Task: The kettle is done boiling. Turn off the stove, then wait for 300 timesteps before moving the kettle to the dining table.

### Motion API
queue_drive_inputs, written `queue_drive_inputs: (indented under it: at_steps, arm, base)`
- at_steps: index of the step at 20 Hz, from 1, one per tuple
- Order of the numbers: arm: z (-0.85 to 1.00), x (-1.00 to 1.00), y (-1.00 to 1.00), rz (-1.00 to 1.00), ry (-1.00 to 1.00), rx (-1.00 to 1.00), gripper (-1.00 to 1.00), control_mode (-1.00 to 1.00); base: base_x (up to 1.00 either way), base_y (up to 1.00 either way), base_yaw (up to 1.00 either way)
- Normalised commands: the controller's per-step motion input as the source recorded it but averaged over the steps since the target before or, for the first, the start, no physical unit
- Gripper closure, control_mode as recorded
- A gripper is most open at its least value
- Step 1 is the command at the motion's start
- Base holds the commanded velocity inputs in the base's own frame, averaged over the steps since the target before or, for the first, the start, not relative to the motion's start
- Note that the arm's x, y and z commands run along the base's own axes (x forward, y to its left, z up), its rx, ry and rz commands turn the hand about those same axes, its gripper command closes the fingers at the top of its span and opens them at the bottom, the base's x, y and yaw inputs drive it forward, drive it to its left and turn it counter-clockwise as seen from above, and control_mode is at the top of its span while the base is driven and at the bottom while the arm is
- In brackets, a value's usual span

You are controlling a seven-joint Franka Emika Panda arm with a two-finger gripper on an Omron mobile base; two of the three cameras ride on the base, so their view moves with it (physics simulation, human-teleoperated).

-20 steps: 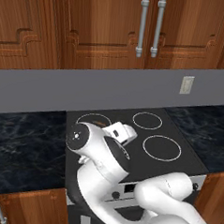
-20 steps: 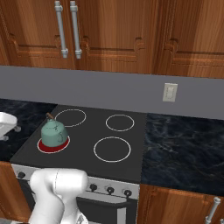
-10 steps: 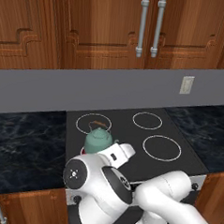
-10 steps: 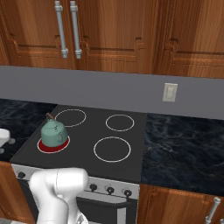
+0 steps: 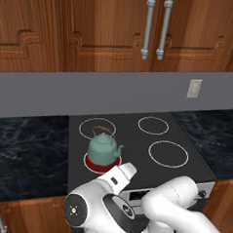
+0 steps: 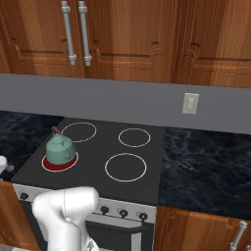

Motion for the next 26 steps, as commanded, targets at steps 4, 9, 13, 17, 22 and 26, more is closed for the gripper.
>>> queue_drive_inputs:
  at_steps: [4,9,13,17,22,26]
  arm:
    - [-0.27,-0.20,0.16,0.03,0.00,-0.11,-1.00,-1.00]
    - [-0.33,-0.16,0.14,0.03,-0.01,-0.07,-1.00,-1.00]
    - [-0.42,-0.09,0.23,0.01,-0.03,-0.04,-1.00,-1.00]
    - [-0.38,-0.02,0.23,0.02,-0.01,-0.04,-1.00,-1.00]
    - [-0.32,0.00,0.16,0.01,0.00,-0.04,-1.00,-1.00]
    - [-0.26,0.10,0.14,0.00,0.00,-0.05,-1.00,-1.00]
  base:
    - [0.00,0.00,0.00]
    - [0.00,0.00,0.00]
    - [0.00,0.00,0.00]
    - [0.00,0.00,0.00]
    - [0.00,0.00,0.00]
    - [0.00,0.00,0.00]
